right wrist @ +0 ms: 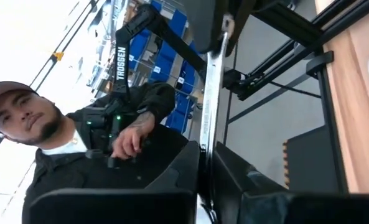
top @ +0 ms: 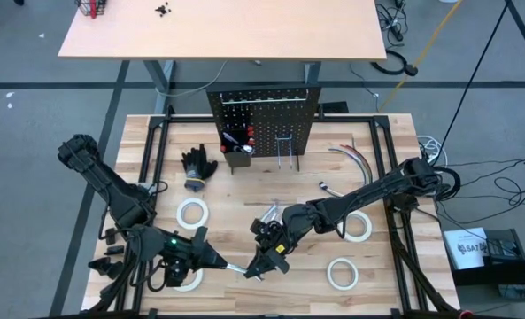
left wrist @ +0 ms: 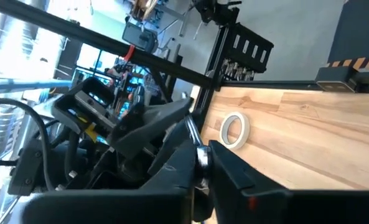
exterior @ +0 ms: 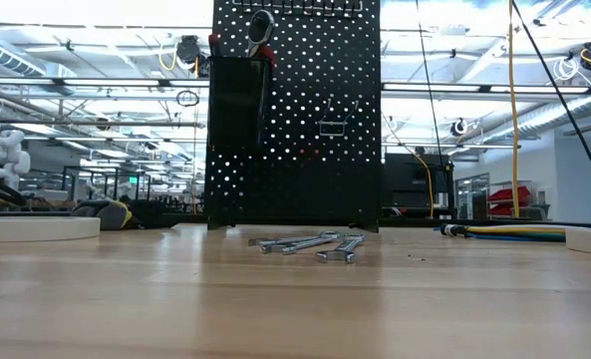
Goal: Hang tools onto peg board
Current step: Hang the wrench on the peg board
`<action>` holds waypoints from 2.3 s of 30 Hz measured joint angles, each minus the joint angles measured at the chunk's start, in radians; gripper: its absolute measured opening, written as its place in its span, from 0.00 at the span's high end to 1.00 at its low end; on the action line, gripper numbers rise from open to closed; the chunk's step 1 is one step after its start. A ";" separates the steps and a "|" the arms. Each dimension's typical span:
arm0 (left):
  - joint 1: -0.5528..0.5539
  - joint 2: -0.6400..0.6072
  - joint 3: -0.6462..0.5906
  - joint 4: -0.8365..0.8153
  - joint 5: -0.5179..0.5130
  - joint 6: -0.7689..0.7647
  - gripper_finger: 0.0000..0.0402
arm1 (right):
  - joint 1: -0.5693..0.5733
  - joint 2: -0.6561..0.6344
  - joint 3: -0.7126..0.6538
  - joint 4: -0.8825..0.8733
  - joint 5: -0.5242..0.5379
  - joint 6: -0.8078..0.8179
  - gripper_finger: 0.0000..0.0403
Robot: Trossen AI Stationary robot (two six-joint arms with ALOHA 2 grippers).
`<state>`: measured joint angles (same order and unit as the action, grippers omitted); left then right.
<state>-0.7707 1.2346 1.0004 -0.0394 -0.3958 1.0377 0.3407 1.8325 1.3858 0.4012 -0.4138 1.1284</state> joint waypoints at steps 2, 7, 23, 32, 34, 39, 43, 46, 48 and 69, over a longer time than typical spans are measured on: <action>0.006 0.000 0.000 0.006 0.007 -0.005 0.85 | 0.007 0.001 0.000 0.001 0.013 -0.002 0.96; 0.010 0.000 -0.001 -0.013 -0.012 -0.033 0.67 | 0.032 -0.002 0.001 -0.002 -0.017 0.012 0.98; -0.011 -0.303 -0.002 -0.540 -0.299 -0.995 0.56 | 0.047 -0.006 0.001 -0.008 0.593 -0.390 0.99; -0.060 -0.453 -0.184 -0.605 -0.287 -1.436 0.56 | -0.048 -0.025 -0.002 0.021 0.723 -0.545 0.99; -0.078 -0.465 -0.249 -0.547 -0.287 -1.498 0.56 | -0.067 -0.066 -0.029 0.037 0.729 -0.585 0.99; -0.122 -0.468 -0.382 -0.287 -0.286 -1.552 0.56 | -0.090 -0.247 -0.195 0.117 0.809 -0.662 0.99; -0.120 -0.465 -0.436 -0.078 -0.302 -1.502 0.56 | -0.140 -0.351 -0.402 0.325 0.827 -0.645 0.99; -0.106 -0.455 -0.439 0.025 -0.341 -1.430 0.56 | -0.200 -0.350 -0.511 0.531 0.828 -0.611 0.99; -0.093 -0.452 -0.440 0.082 -0.364 -1.369 0.56 | -0.240 -0.334 -0.536 0.602 0.800 -0.600 0.99; 0.028 -0.449 -0.440 0.191 -0.382 -1.294 0.56 | -0.456 -0.318 -0.532 0.620 0.642 -0.560 0.99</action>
<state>-0.7426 0.7853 0.5606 0.1514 -0.7780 -0.2565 -0.1150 1.5150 0.8543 1.0210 0.2278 0.5682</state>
